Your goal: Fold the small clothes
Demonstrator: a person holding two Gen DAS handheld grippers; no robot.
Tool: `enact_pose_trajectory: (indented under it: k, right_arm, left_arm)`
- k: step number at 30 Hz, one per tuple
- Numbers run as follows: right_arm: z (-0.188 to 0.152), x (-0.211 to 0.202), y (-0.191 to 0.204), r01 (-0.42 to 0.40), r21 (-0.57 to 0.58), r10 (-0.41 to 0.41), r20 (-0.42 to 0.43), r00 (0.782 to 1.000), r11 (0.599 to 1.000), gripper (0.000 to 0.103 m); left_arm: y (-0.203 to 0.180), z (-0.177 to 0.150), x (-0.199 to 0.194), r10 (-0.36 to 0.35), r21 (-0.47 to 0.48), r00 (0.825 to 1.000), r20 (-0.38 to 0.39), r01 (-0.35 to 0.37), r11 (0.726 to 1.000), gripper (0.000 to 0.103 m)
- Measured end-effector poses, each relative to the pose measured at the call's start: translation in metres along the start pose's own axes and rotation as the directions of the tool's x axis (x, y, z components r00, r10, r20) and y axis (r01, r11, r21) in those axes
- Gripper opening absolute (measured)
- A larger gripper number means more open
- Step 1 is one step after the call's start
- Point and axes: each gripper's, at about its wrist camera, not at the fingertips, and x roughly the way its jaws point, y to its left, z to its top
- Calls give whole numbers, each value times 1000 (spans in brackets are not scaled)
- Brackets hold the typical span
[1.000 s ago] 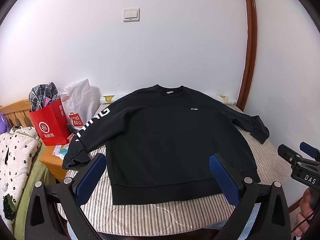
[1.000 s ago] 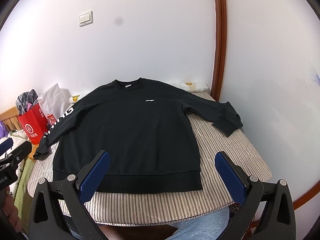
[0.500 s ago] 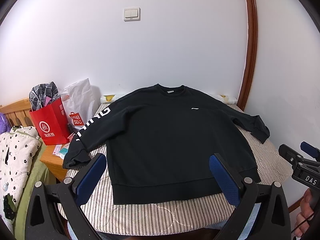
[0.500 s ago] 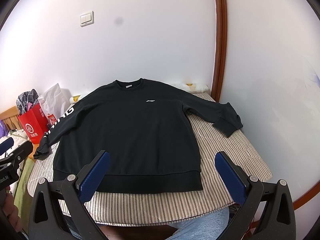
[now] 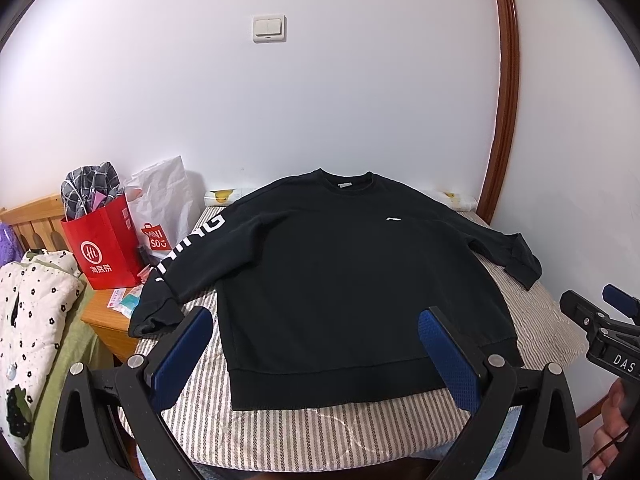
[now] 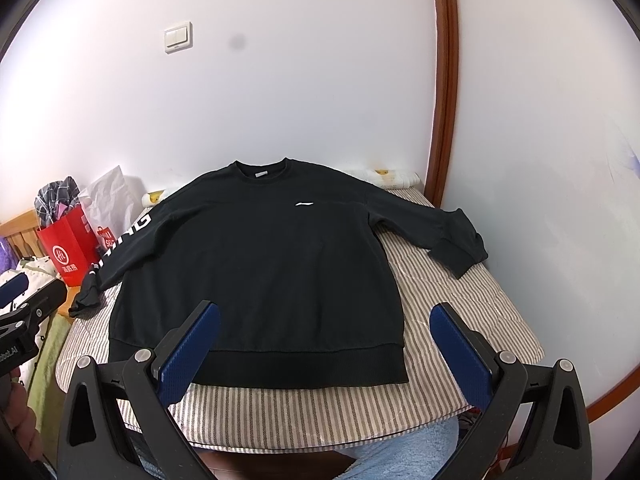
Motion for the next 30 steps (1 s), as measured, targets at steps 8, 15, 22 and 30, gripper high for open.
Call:
enact_pose_trajectory:
  k: [8, 15, 22, 30]
  right_arm:
    - [-1, -3, 4, 2, -11, -1, 9, 1000, 1000, 103]
    - [0, -7, 8, -29, -17, 30, 26, 999, 999, 103]
    - [-11, 29, 10, -11, -17, 11, -22, 1000, 1000, 103]
    - [-22, 80, 18, -31, -22, 29, -75, 997, 999, 103]
  left_arm:
    - [5, 6, 1, -3, -1, 1000, 0, 3, 1000, 103]
    - [14, 8, 12, 8, 1, 1000, -5, -8, 1000, 103]
    - [46, -7, 55, 23, -45, 997, -73, -27, 999, 103]
    - [126, -25, 122, 142, -127, 971, -195, -168, 978, 103]
